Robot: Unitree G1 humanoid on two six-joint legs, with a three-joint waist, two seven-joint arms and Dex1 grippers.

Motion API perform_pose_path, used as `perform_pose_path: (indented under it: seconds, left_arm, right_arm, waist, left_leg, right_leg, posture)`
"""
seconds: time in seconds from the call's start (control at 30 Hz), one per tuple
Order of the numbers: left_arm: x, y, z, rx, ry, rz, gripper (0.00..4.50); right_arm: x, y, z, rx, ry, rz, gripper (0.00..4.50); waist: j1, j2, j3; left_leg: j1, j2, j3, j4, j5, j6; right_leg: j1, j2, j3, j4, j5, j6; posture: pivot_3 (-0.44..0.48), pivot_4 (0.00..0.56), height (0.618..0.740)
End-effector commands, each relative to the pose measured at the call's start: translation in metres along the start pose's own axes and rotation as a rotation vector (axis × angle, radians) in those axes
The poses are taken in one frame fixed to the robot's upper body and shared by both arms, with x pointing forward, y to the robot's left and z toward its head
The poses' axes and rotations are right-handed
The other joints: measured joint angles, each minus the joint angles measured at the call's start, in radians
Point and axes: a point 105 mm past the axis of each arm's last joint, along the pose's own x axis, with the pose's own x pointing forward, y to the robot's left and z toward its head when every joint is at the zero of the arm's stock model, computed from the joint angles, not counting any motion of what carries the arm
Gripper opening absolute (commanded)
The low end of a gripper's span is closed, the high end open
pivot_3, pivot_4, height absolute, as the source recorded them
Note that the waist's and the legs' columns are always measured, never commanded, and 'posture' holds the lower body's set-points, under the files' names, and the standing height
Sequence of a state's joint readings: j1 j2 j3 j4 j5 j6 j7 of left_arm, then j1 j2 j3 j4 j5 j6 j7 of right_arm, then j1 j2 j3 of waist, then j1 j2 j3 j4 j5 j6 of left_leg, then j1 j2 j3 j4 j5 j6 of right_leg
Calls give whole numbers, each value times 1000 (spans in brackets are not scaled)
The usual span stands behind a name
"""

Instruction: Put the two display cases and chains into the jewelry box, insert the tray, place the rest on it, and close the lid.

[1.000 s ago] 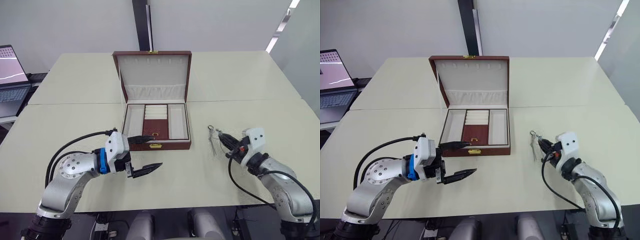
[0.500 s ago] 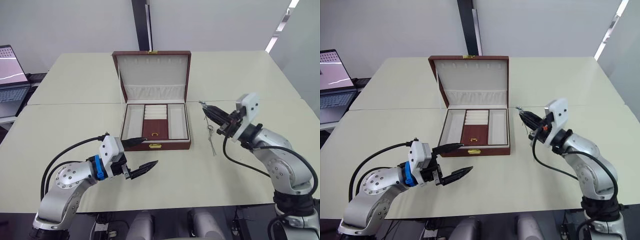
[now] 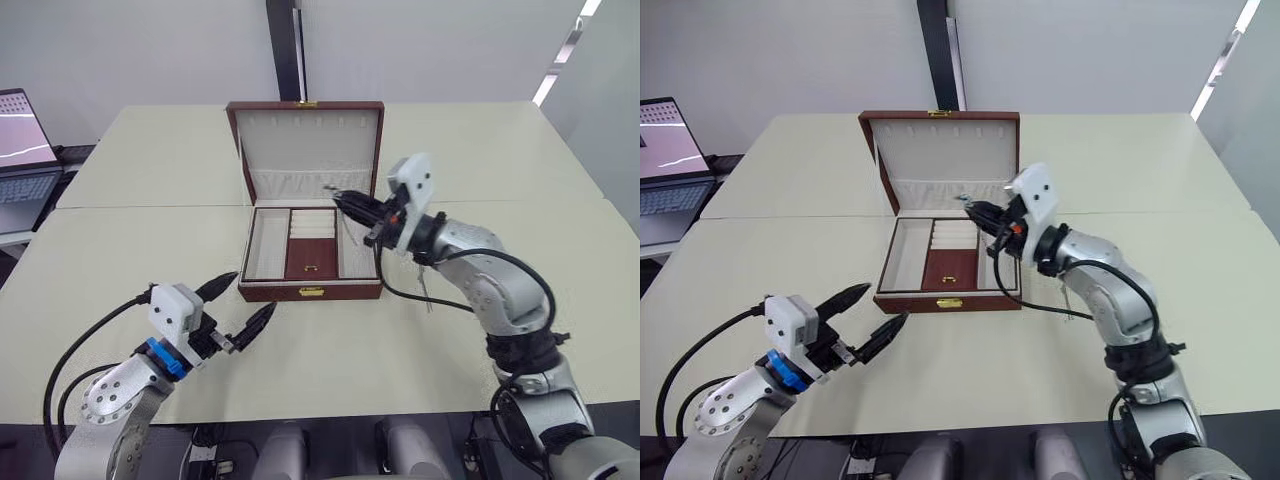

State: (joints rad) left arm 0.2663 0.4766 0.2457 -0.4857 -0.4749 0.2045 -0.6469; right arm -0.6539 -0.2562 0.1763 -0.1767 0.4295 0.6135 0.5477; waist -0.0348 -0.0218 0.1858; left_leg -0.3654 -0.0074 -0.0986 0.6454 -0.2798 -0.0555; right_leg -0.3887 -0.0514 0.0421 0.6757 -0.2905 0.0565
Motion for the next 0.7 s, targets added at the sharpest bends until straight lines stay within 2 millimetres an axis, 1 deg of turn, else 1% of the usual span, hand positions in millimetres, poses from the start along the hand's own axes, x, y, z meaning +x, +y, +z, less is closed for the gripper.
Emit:
perform_pose_path:
  seconds: [0.03, 0.2, 0.37, 0.5, 0.7]
  left_arm:
    - [-8, 1, 12, 25, -52, 60, 4500]
    - [-19, 0, 8, 4, -53, 137, 4500]
    - [-27, -4, 5, -8, -47, 194, 4500]
    - [-31, -8, 4, -13, -48, 220, 4500]
    - [-37, -11, 5, -13, -48, 252, 4500]
  right_arm:
    - [17, 8, 11, -65, -33, 51, 9]
    - [43, 19, 1, -103, 3, 105, 9]
    - [60, 31, -2, -127, 5, 175, 9]
    - [69, 35, -2, -138, 5, 215, 9]
    - [80, 46, 5, -133, -24, 267, 9]
  waist:
    - [0, 0, 0]
    - [-1, 0, 0]
    - [-1, 0, 0]
    - [-4, 0, 0]
    - [-7, 0, 0]
  left_leg:
    - [0, 0, 0, 0, 0, 0]
    - [0, 0, 0, 0, 0, 0]
    - [0, 0, 0, 0, 0, 0]
    - [0, 0, 0, 0, 0, 0]
    - [0, 0, 0, 0, 0, 0]
  right_leg:
    - [0, 0, 0, 0, 0, 0]
    - [0, 0, 0, 0, 0, 0]
    - [0, 0, 0, 0, 0, 0]
    - [0, 0, 0, 0, 0, 0]
    - [0, 0, 0, 0, 0, 0]
  posture:
    - [0, 150, 740]
    - [0, 150, 740]
    - [0, 150, 740]
    - [0, 150, 740]
    - [0, 150, 740]
